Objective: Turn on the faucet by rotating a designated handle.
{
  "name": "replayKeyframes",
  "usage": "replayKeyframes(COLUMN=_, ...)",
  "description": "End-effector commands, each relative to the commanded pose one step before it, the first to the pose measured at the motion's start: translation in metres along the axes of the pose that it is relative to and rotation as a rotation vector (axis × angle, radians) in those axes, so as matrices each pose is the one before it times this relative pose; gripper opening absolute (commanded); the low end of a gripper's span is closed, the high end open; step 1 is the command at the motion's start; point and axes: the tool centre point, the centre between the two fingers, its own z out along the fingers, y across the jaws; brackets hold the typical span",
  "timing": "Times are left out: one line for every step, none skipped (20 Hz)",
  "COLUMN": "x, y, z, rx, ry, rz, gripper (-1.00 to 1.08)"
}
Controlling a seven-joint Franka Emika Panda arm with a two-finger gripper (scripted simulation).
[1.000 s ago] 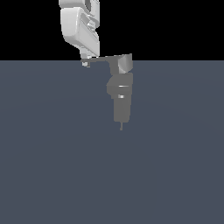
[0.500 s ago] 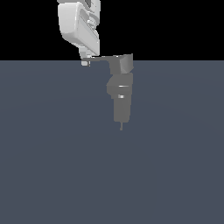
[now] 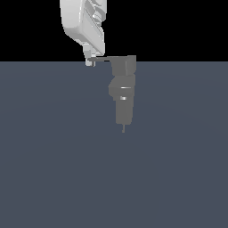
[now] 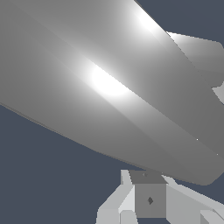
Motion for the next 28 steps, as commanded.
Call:
replayKeyframes(x=0.00974, y=0.00688, z=-0.00189, rx=0.00043, ry=0.00111, rz=0.00694, gripper=-1.00)
replayKeyframes(x=0.00214, y=0.00252, z=-0.00006, rx=0.00000, ry=0.00000, rz=0.00000, gripper=-1.00)
replayKeyframes(x=0.00215, y=0.00253, z=-0.00006, rx=0.00000, ry=0.00000, rz=0.00000, gripper=-1.00)
replayKeyframes(x=0.00189, y=0.00273, z=-0.00017, rx=0.00026, ry=0.00001, rz=-0.00064, gripper=-1.00)
replayKeyframes(x=0.00217, y=0.00255, z=-0.00006, rx=0.00000, ry=0.00000, rz=0.00000, gripper=-1.00)
replayKeyframes(x=0.00199, y=0.00269, z=-0.00014, rx=0.00018, ry=0.00001, rz=-0.00045, gripper=-1.00)
replayKeyframes(x=0.00219, y=0.00257, z=-0.00006, rx=0.00000, ry=0.00000, rz=0.00000, gripper=-1.00)
replayKeyframes(x=0.00220, y=0.00258, z=-0.00007, rx=0.00000, ry=0.00000, rz=0.00000, gripper=-1.00)
replayKeyframes(x=0.00194, y=0.00277, z=-0.00017, rx=0.00025, ry=0.00002, rz=-0.00064, gripper=-1.00)
replayKeyframes(x=0.00222, y=0.00260, z=-0.00007, rx=0.00000, ry=0.00000, rz=0.00000, gripper=-1.00)
replayKeyframes(x=0.00223, y=0.00261, z=-0.00007, rx=0.00000, ry=0.00000, rz=0.00000, gripper=-1.00)
replayKeyframes(x=0.00197, y=0.00280, z=-0.00017, rx=0.00024, ry=0.00003, rz=-0.00065, gripper=-1.00)
replayKeyframes(x=0.00225, y=0.00264, z=-0.00008, rx=0.00000, ry=0.00000, rz=0.00000, gripper=-1.00)
replayKeyframes(x=0.00199, y=0.00281, z=-0.00017, rx=0.00024, ry=0.00005, rz=-0.00065, gripper=-1.00)
replayKeyframes(x=0.00228, y=0.00266, z=-0.00009, rx=0.00000, ry=0.00000, rz=0.00000, gripper=-1.00)
replayKeyframes(x=0.00230, y=0.00267, z=-0.00010, rx=0.00000, ry=0.00000, rz=0.00000, gripper=-1.00)
replayKeyframes(x=0.00000, y=0.00000, z=0.00000, rx=0.00000, ry=0.00000, rz=0.00000, gripper=-1.00)
replayKeyframes(x=-0.00765, y=-0.00099, z=0.00375, rx=-0.00660, ry=0.00107, rz=-0.01057, gripper=-1.00)
replayKeyframes(x=0.00586, y=0.00030, z=-0.00021, rx=0.00038, ry=-0.00008, rz=0.00057, gripper=-1.00)
replayKeyframes(x=0.00583, y=0.00027, z=-0.00016, rx=0.00027, ry=-0.00006, rz=0.00040, gripper=-1.00)
replayKeyframes(x=0.00595, y=0.00030, z=-0.00021, rx=0.00038, ry=-0.00008, rz=0.00057, gripper=-1.00)
replayKeyframes(x=0.00593, y=0.00027, z=-0.00017, rx=0.00027, ry=-0.00005, rz=0.00040, gripper=-1.00)
replayKeyframes(x=0.00605, y=0.00030, z=-0.00021, rx=0.00038, ry=-0.00007, rz=0.00057, gripper=-1.00)
replayKeyframes(x=0.00609, y=0.00030, z=-0.00021, rx=0.00039, ry=-0.00007, rz=0.00057, gripper=-1.00)
replayKeyframes(x=0.00606, y=0.00026, z=-0.00017, rx=0.00027, ry=-0.00005, rz=0.00040, gripper=-1.00)
replayKeyframes(x=0.00623, y=0.00032, z=-0.00025, rx=0.00047, ry=-0.00008, rz=0.00070, gripper=-1.00)
replayKeyframes(x=0.00615, y=0.00026, z=-0.00017, rx=0.00027, ry=-0.00004, rz=0.00040, gripper=-1.00)
replayKeyframes(x=0.00626, y=0.00029, z=-0.00022, rx=0.00039, ry=-0.00005, rz=0.00057, gripper=-1.00)
